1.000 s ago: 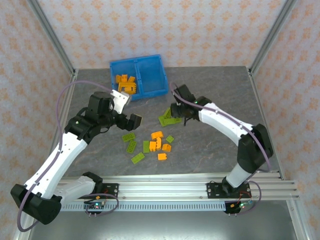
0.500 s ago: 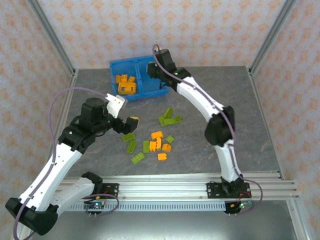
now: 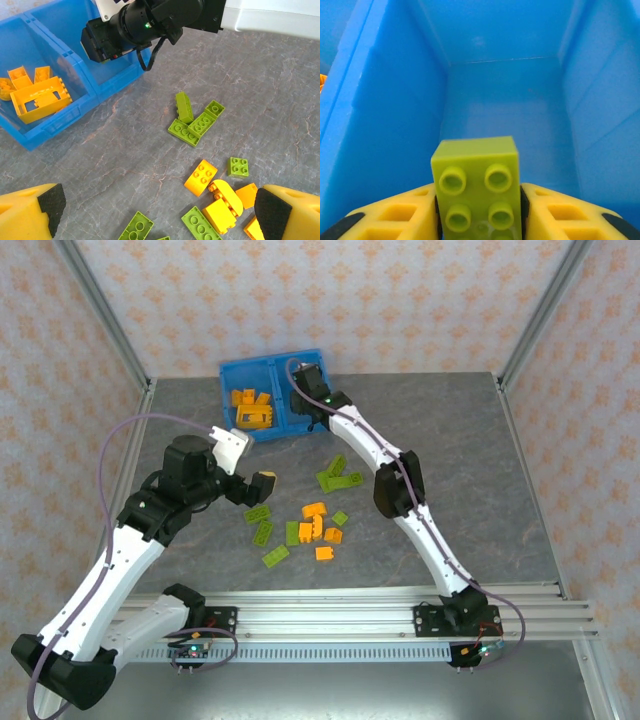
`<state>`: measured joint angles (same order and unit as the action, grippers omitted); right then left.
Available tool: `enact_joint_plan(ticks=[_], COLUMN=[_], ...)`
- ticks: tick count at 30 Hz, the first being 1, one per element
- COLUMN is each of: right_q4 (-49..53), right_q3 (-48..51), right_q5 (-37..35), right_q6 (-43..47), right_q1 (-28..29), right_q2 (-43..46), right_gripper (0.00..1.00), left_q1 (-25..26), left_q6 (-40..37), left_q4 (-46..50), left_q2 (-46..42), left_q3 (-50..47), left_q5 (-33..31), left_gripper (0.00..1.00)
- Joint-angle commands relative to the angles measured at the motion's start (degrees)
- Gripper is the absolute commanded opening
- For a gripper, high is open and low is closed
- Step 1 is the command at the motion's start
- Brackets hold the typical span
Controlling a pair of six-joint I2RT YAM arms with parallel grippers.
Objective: Sort the legos into containers by color
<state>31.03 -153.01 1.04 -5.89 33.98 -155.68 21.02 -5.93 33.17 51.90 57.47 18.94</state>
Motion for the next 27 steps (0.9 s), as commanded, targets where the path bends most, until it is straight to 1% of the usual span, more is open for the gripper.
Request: enact_joint_plan(ticks=[1,6,9,11,13,16,18,19,21,23,25,27], right_q4=[-1.2,1.8,4.6,4.9,1.5,-7.7,-10.3,-10.2,-8.0,-6.0,-4.6,-3.9], right_q3=[-3.9,-2.5,2.3,10.1,23.9,46.6,57.7,61.9,67.7,73.1,77.5,79.8], right_q5=[-1.7,-1.8,-1.9,-2.1,-2.8,-3.0,-2.8,-3.2,-4.2,-3.7,-0.8,2.2], right_q6=[1.3,1.7,0.9,0.1,-0.7,-0.9,-1.0,-1.3,-2.9,-4.1,-4.7,-5.1], right_q1=[-0.2,-0.2,-0.2,-0.2,-0.2,-0.2,-0.2,-0.2,-0.2,-0.1,-0.2,-0.2], right_q2=[2.2,7.8,14.2,20.6,29.5,43.5,50.1,53.3,57.0,59.5,60.8,60.5], right_gripper=[0.51,0.52,0.51,0.52,0.53,0.58,0.62,0.63,0.64,0.66,0.72,0.78], left_q1=[-0.1,-0.1,-0.1,-0.1,-0.1,-0.1,-0.1,-0.1,-0.2,-0.7,-1.5,-1.9], left_q6=[-0.2,-0.3,-0.4,-0.7,-1.0,-1.1,-1.1,-1.1,-1.2,-1.3,-1.2,-1.4], left_q4=[-0.8,-0.8,-1.1,-1.2,-1.3,-1.2,-1.2,-1.3,-1.4,-1.5,-1.7,-2.0], left_q2=[0.0,0.0,0.0,0.0,0.0,0.3,0.6,0.9,1.4,2.1,3.0,3.5], left_q3=[0.4,0.2,-0.2,-0.3,-0.3,-0.3,-0.3,-0.2,-0.1,0.3,0.7,0.8], left_q5=[-1.0,-1.7,-1.1,-0.5,0.0,0.2,0.5,0.8,2.1,5.1,9.1,11.0], left_gripper=[1.00,1.00,1.00,1.00,1.00,1.00,1.00,1.00,1.00,1.00,1.00,1.00])
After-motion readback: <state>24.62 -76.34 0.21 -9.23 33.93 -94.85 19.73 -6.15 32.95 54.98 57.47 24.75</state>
